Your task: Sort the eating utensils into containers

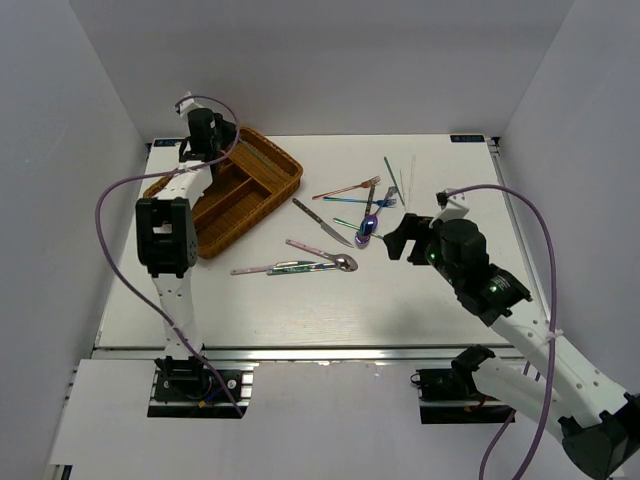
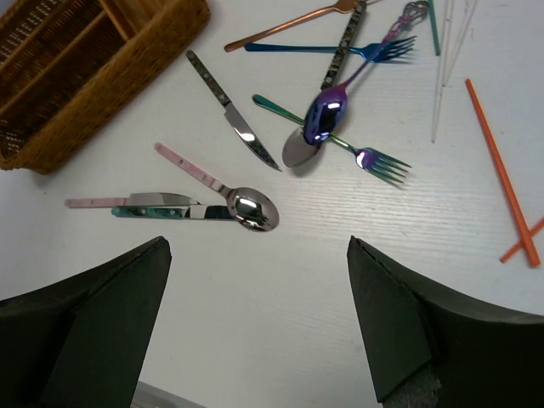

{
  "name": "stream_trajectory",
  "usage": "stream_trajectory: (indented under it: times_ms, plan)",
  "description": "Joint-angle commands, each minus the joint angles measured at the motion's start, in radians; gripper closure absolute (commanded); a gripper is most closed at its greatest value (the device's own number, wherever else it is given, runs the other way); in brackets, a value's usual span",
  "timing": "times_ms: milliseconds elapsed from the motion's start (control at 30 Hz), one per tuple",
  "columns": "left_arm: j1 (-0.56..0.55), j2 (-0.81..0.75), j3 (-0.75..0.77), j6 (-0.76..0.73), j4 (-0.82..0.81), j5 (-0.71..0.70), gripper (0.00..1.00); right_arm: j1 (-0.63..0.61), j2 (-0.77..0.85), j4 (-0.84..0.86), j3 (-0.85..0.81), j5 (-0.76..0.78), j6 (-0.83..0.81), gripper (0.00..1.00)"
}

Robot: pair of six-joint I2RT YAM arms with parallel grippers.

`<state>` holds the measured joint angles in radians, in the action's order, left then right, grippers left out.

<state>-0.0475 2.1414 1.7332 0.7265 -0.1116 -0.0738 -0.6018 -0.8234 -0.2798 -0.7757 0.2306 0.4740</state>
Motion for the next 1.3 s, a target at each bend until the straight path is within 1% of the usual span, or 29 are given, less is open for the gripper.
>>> stream_trajectory:
  times_ms: [0,33,133,167,200,233,300,333,400,433,500,533,600,633,667,700,767,800,833,933,967,1000,1033,1067,1100,1133,1167,1200,1267]
  plan:
    - [-0.003,0.092,0.140,0.010,-0.128,0.144,1.00,0.007,0.047,-0.096,-0.013,0.068,-0.044,0.11]
    - [-0.002,0.156,0.156,0.037,-0.155,0.160,1.00,0.008,0.065,-0.116,-0.020,0.132,-0.049,0.11]
    - [-0.003,0.224,0.198,0.073,-0.192,0.184,1.00,0.013,0.092,-0.150,-0.037,0.189,-0.063,0.11]
    - [-0.003,0.248,0.193,0.089,-0.194,0.181,0.96,0.013,0.095,-0.157,-0.043,0.208,-0.063,0.11]
    - [-0.003,0.256,0.189,0.097,-0.194,0.178,0.85,0.014,0.092,-0.179,-0.046,0.231,-0.055,0.11]
    - [-0.005,0.262,0.183,0.105,-0.200,0.183,0.63,0.026,0.067,-0.193,-0.051,0.271,-0.052,0.11]
    - [-0.005,0.261,0.163,0.108,-0.191,0.175,0.41,0.056,0.026,-0.231,-0.079,0.295,-0.038,0.11]
    - [-0.008,0.256,0.160,0.103,-0.188,0.184,0.02,0.103,-0.015,-0.236,-0.082,0.267,-0.050,0.11]
    - [-0.008,0.247,0.201,0.100,-0.146,0.210,0.02,0.167,-0.061,-0.234,-0.086,0.227,-0.066,0.11]
    - [-0.006,0.239,0.228,0.088,-0.091,0.213,0.02,0.244,-0.100,-0.248,-0.088,0.173,-0.069,0.11]
    - [-0.008,0.197,0.293,0.077,-0.044,0.201,0.02,0.319,-0.121,-0.231,-0.076,0.118,-0.069,0.11]
    - [-0.006,0.183,0.322,0.059,0.011,0.194,0.02,0.386,-0.137,-0.198,-0.054,0.075,-0.066,0.11]
    - [-0.006,0.157,0.388,0.045,0.085,0.172,0.02,0.445,-0.163,-0.170,-0.036,0.058,-0.057,0.11]
    - [-0.006,0.131,0.460,0.037,0.184,0.158,0.02,0.492,-0.210,-0.159,-0.030,0.046,-0.055,0.11]
    - [-0.006,0.112,0.485,0.037,0.234,0.146,0.02,0.517,-0.239,-0.154,-0.031,0.038,-0.043,0.11]
    - [-0.006,0.089,0.496,0.036,0.274,0.128,0.02,0.534,-0.267,-0.148,-0.034,0.030,-0.040,0.11]
    - [-0.006,-0.007,0.459,0.028,0.367,0.088,0.02,0.574,-0.336,-0.125,-0.051,0.007,-0.035,0.11]
    - [-0.005,-0.050,0.427,0.028,0.407,0.060,0.02,0.589,-0.353,-0.116,-0.057,0.021,-0.031,0.12]
    - [-0.006,-0.143,0.335,0.025,0.424,0.048,0.02,0.623,-0.390,-0.108,-0.065,0.030,-0.031,0.14]
    - [-0.008,-0.311,0.136,0.016,0.444,0.039,0.02,0.658,-0.478,-0.107,-0.111,0.047,-0.026,0.22]
    - [-0.006,-0.434,-0.018,0.013,0.440,0.037,0.02,0.665,-0.500,-0.110,-0.132,0.052,-0.026,0.26]
    - [-0.009,-0.499,-0.097,0.007,0.429,0.031,0.02,0.674,-0.529,-0.093,-0.134,0.058,-0.025,0.33]
    - [-0.009,-0.564,-0.180,0.005,0.415,0.031,0.02,0.680,-0.545,-0.078,-0.134,0.052,-0.026,0.37]
    - [-0.009,-0.687,-0.333,0.005,0.403,0.035,0.02,0.685,-0.563,-0.062,-0.140,0.041,-0.026,0.41]
    - [-0.011,-0.746,-0.401,0.004,0.389,0.039,0.02,0.692,-0.583,-0.032,-0.146,0.001,-0.029,0.47]
    - [-0.012,-0.800,-0.464,-0.010,0.383,0.046,0.02,0.692,-0.632,-0.019,-0.157,-0.019,-0.038,0.49]
    - [-0.015,-0.892,-0.562,-0.016,0.389,0.052,0.02,0.694,-0.660,-0.019,-0.169,-0.031,-0.041,0.49]
    - [-0.017,-0.931,-0.604,-0.027,0.395,0.064,0.02,0.695,-0.707,-0.019,-0.201,-0.051,-0.040,0.49]
    - [-0.022,-0.992,-0.659,-0.082,0.427,0.072,0.02,0.694,-0.737,0.001,-0.217,-0.062,-0.034,0.49]
